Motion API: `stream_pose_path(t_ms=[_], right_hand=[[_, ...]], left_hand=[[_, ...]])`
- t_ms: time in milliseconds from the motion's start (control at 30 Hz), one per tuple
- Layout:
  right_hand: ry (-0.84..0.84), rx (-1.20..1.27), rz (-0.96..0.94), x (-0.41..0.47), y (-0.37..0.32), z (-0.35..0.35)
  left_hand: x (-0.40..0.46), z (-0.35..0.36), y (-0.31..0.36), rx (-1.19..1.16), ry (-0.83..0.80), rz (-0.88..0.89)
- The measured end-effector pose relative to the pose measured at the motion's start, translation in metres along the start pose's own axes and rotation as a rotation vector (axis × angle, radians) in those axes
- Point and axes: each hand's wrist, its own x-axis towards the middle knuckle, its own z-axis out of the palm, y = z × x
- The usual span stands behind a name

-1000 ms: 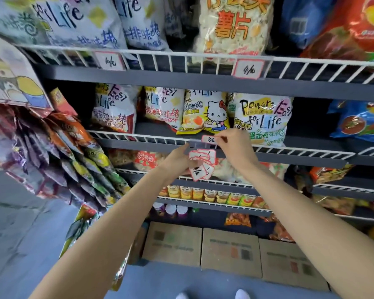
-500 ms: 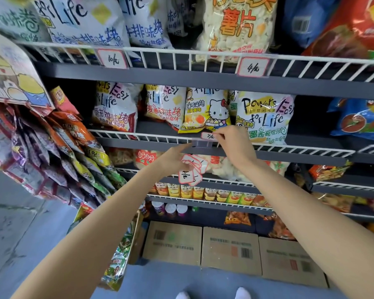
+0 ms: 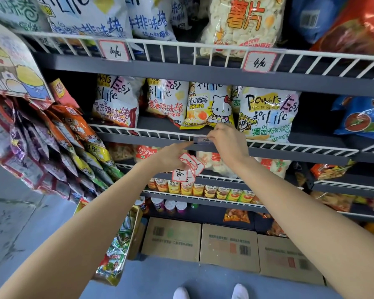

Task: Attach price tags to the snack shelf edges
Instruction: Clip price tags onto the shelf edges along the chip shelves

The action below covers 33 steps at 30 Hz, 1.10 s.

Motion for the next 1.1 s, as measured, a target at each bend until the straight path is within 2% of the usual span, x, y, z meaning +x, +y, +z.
stream_pose_path(t_ms=[267, 500, 600, 800, 1100], right_hand=[[0.003, -0.043, 0.033, 0.004, -0.002, 0.005], [0.108, -0.136, 0.077, 0.002, -0.006, 0.013], [0.135, -0.092, 0.085, 0.000, -0.008, 0.014], [0.070, -0.114, 0.106, -0.002, -0.009, 0.015], [0.077, -0.168, 0.109, -0.005, -0.010, 0.016]], left_hand=[[-0.004, -0.002, 0.001, -0.043, 0.008, -0.004], [0.001, -0.002, -0.002, -0.058, -0.016, -0.008], [0.001, -0.003, -0.002, -0.058, -0.015, -0.007], [0.003, -0.003, -0.003, -0.047, -0.019, 0.005], [0.004, -0.003, -0.003, -0.047, -0.035, 0.020]])
